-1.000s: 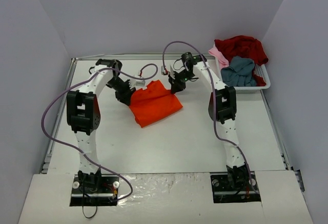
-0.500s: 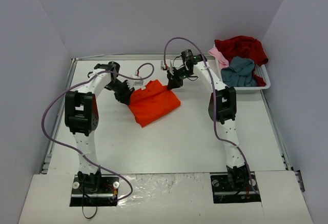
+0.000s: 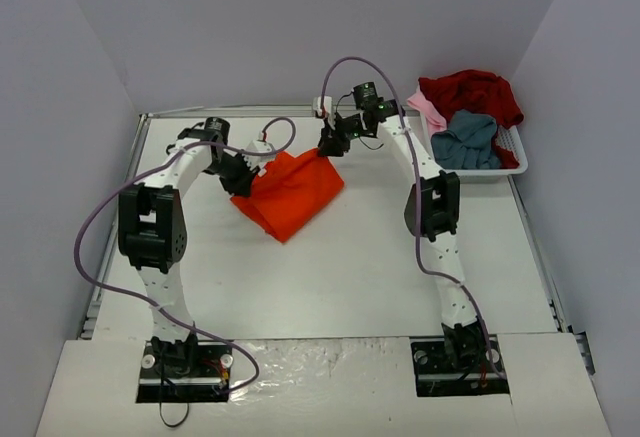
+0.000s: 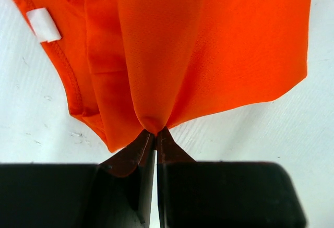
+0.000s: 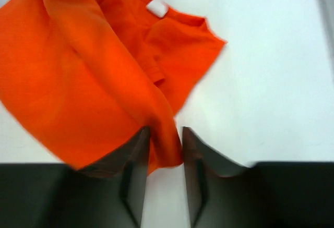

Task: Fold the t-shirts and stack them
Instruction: Fold the long partially folded tshirt into a neat square

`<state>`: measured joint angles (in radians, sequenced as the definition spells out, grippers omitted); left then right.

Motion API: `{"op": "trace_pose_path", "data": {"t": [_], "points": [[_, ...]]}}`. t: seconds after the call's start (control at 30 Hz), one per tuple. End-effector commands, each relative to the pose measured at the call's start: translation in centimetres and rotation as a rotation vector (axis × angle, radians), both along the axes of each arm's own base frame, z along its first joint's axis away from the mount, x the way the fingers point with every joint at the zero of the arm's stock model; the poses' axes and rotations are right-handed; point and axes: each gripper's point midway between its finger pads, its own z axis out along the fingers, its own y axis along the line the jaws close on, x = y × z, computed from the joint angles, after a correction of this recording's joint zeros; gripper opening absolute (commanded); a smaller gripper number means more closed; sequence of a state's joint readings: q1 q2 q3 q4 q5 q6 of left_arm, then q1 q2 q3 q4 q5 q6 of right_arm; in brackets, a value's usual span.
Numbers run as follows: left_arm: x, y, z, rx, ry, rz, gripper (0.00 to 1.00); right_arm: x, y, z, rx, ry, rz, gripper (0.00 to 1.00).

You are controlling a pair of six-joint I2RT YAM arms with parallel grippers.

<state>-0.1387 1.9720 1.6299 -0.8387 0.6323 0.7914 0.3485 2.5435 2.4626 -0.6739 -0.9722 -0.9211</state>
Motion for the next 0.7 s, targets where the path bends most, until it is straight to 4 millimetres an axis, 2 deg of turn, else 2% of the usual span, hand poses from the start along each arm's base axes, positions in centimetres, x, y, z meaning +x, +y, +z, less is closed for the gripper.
{"op": "trace_pose_path", "data": {"t": [0.0,0.03,0.1,0.13,0.17,0.27,0.3,0.37,0.4,0.47,0.6,0.67], "points": [[0.1,1.4,0.3,0.05,-0.031,0.023,0.02,1.2,3.2,1.5,0.102,-0.042,0.019,0.32],[-0.2,1.7,-0.4,0.069,-0.014,0.026,0.02,1.4,3.8,0.3,0.107,0.0,0.003,0.52],[-0.4,1.9,-1.1,0.083,-0.005,0.033,0.02,2.0,5.4,1.2,0.149,-0.025,-0.006,0.64],[-0.8,2.2,-1.7,0.097,0.007,0.039,0.02,2.1,5.8,0.8,0.15,0.005,-0.03,0.77],[-1.0,2.4,-2.0,0.105,0.014,0.048,0.02,2.4,6.1,1.0,0.155,-0.008,-0.038,0.8],[-1.7,3.1,-2.3,0.135,0.009,0.061,0.02,2.0,6.0,1.5,0.145,0.0,-0.049,0.84],[-1.8,3.3,-1.7,0.143,-0.009,0.067,0.02,1.8,5.4,1.7,0.129,0.002,-0.065,0.84],[-2.5,3.7,-1.9,0.153,-0.014,0.077,0.02,1.5,4.5,2.0,0.111,0.001,-0.079,0.84],[-2.7,3.8,-1.2,0.149,-0.033,0.084,0.02,0.7,3.8,2.4,0.096,0.013,-0.087,0.84],[-3.6,3.9,-1.6,0.149,-0.028,0.096,0.02,0.5,2.4,2.7,0.07,0.006,-0.113,0.83],[-4.8,3.7,-1.0,0.125,-0.041,0.106,0.02,-2.2,0.0,3.6,0.02,0.017,-0.137,0.83],[-4.7,3.6,-0.7,0.114,-0.06,0.12,0.02,-3.0,-0.8,3.7,-0.002,0.018,-0.152,0.83]]}}
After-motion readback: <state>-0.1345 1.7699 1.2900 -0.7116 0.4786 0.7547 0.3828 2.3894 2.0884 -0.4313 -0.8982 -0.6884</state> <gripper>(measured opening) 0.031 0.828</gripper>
